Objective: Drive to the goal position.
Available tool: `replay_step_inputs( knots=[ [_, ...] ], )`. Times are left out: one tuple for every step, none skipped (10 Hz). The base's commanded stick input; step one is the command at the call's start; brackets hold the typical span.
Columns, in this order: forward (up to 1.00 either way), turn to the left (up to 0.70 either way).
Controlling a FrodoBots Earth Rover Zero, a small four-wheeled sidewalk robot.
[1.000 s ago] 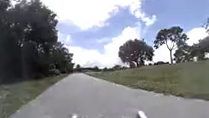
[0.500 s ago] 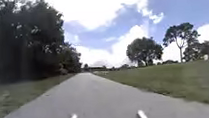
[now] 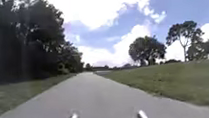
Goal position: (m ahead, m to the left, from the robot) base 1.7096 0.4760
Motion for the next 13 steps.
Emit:
replay_step_inputs(
  knots=[
    [0.7, 0.0],
    [0.7, 0.0],
    [0.7, 0.02],
    [0.7, 0.15],
    [0.7, 0.28],
    [0.7, 0.35],
    [0.7, 0.35],
    [0.7, 0.35],
    [0.7, 0.35],
    [0.7, 0.35],
    [0.7, 0.35],
    [0.7, 0.35],
    [0.7, 0.35]
  ],
)
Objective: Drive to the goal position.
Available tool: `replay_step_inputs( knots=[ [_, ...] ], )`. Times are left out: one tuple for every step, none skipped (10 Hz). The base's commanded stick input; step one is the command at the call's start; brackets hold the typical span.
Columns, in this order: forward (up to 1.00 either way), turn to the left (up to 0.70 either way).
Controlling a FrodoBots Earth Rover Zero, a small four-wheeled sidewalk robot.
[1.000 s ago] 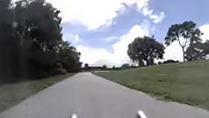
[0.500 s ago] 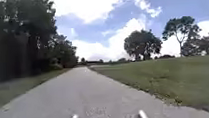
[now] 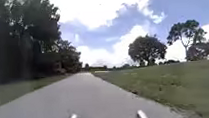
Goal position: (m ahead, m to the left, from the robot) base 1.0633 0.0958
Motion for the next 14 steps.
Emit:
replay_step_inputs(
  knots=[
    [0.7, 0.35],
    [0.7, 0.35],
    [0.7, 0.35],
    [0.7, 0.35],
    [0.7, 0.35],
    [0.7, 0.35],
    [0.7, 0.35],
    [0.7, 0.35],
    [0.7, 0.35],
    [0.7, 0.35],
    [0.7, 0.27],
    [0.7, 0.19],
    [0.7, 0.1],
    [0.7, 0.01]
  ],
)
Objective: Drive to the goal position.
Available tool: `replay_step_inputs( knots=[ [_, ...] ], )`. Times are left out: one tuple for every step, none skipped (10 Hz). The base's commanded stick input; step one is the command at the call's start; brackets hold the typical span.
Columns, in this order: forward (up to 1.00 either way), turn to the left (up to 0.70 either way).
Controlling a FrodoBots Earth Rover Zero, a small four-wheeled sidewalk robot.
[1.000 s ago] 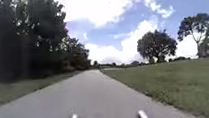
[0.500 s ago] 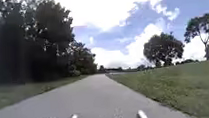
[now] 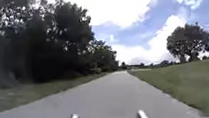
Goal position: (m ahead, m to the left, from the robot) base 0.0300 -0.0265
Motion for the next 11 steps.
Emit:
replay_step_inputs(
  knots=[
    [0.6, 0.0],
    [0.49, 0.0],
    [0.38, 0.0],
    [0.27, 0.0],
    [0.16, 0.0],
    [0.05, 0.0],
    [0.0, 0.0],
    [0.0, 0.0],
    [0.0, 0.0],
    [0.0, 0.0],
    [0.0, 0.0]
  ],
)
